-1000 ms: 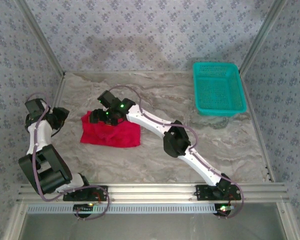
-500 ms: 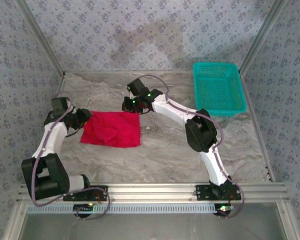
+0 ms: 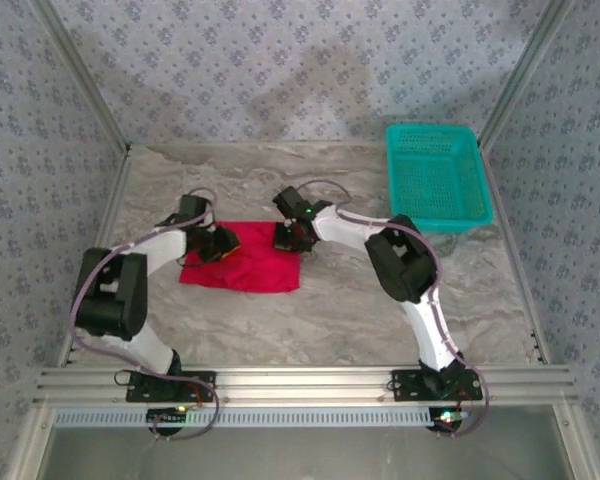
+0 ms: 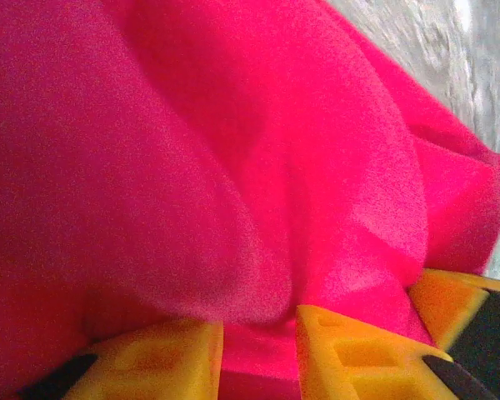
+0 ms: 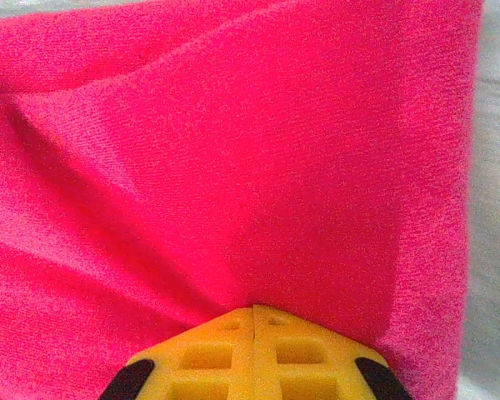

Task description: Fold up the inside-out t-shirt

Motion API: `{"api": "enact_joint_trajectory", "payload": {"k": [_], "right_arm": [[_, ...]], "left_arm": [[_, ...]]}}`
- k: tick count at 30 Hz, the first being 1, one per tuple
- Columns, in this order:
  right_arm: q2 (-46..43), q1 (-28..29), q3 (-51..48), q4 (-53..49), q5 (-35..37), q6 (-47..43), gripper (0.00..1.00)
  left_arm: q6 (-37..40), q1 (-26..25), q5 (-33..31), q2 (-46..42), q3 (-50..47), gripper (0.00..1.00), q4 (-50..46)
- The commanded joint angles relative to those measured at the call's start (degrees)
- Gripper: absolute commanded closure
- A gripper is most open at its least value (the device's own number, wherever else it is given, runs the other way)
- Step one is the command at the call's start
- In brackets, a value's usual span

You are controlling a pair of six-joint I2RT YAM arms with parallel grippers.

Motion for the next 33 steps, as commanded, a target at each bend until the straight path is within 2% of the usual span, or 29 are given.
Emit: {"api": "enact_joint_trajectory", "payload": {"k": [1,4,7,13,18,21,23,28,33], "right_arm": [[-5.4,-3.7,-10.3,-12.0,13.1,2.7,0.96],[-13.3,-6.0,-17.7,-10.0,14.8,4.0,0.94],[-17.5,-7.7,-19.9,-9.0,12.7,4.9,0.94],[-20.9,-10.0,-24.7,-5.8,10.7,6.2,0.94],[-21.7,-11.5,-25.9,-4.8,10.3,5.3,0.94],[-21.9,-11.7,-26.8,-4.8,10.2,5.1,0.95],[-22.2,-11.8,-27.7,-4.6,10.2,5.1,0.95],[-22.4,-11.9,-30.2,-4.4,10.7,4.5,0.95],[-22.5,-11.0,-29.9,-4.9,10.9,3.6,0.96]], "left_arm": [[0.6,-4.7,-3.6,0.1,8.3,0.72,-1.7],[2.0,-9.7,-8.4,-1.2,14.4,0.71,-7.2],[0.1,-16.5,-9.6,-2.0,17.5,0.71,-7.0],[-11.9,-29.3,-6.6,0.8,10.1,0.72,11.7],[-15.4,-32.7,-5.6,7.5,8.4,0.73,18.7],[-14.7,-31.5,-7.5,9.5,7.5,0.74,17.9],[-13.2,-28.9,-8.7,9.4,6.7,0.75,16.1],[-6.3,-17.2,-8.1,7.8,7.4,0.75,8.2],[0.2,-6.1,-7.6,3.5,12.7,0.75,-0.2]]}}
